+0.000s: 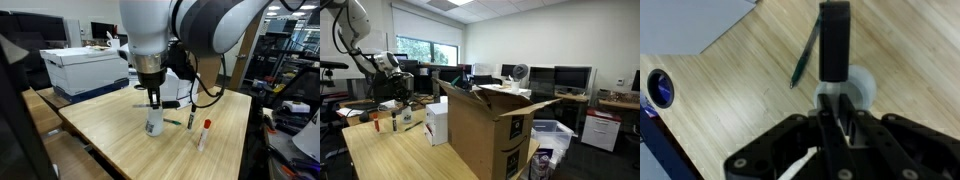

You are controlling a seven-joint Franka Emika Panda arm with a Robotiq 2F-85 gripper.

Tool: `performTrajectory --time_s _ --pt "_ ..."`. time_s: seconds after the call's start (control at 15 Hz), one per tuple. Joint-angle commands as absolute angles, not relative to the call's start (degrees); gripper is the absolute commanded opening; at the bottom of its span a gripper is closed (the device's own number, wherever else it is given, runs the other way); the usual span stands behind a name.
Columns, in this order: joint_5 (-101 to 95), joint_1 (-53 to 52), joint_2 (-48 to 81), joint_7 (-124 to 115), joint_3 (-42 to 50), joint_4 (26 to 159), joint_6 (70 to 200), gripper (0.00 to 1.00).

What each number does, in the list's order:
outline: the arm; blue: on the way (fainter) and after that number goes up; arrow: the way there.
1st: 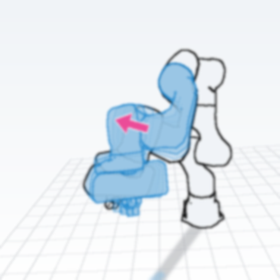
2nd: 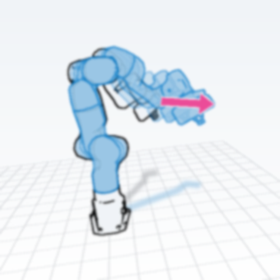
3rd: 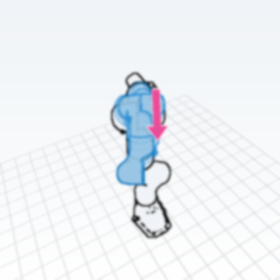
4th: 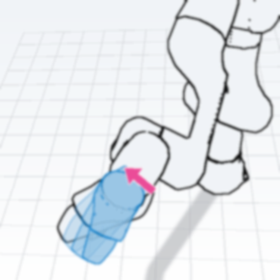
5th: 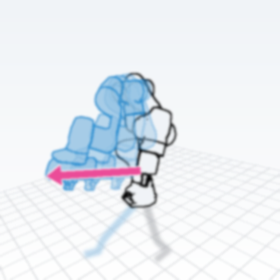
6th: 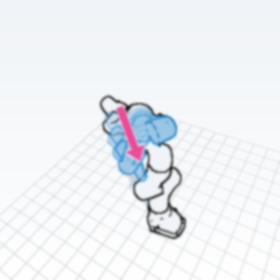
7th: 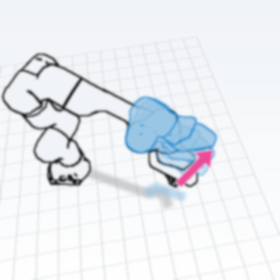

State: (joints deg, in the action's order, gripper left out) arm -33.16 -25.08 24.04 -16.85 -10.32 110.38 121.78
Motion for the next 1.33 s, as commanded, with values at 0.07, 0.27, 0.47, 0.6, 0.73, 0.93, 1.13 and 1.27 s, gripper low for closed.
performTrajectory --time_s 0.07,0.27,0.47,0.6,0.73,0.93,1.13,1.27 --pt "-34.9 -25.2 25.1 -14.1 -9.9 109.2 120.0 0.07" --pt "-34.3 -24.8 25.1 -12.7 -10.3 109.2 119.9 0.08" --pt "-34.0 -24.8 24.8 -11.8 -10.5 109.2 119.7 0.08" --pt "-33.9 -24.7 24.8 -11.4 -10.5 109.2 119.8 0.08" --pt "-33.3 -24.6 24.6 -10.9 -10.7 109.4 119.7 0.08" --pt "-32.2 -24.4 24.2 -10.0 -11.2 110.1 119.3 0.08" --pt "-31.8 -24.2 24.2 -9.3 -11.4 110.1 119.0 0.08" --pt "-31.7 -24.2 24.5 -8.7 -11.5 109.7 118.8 0.08"
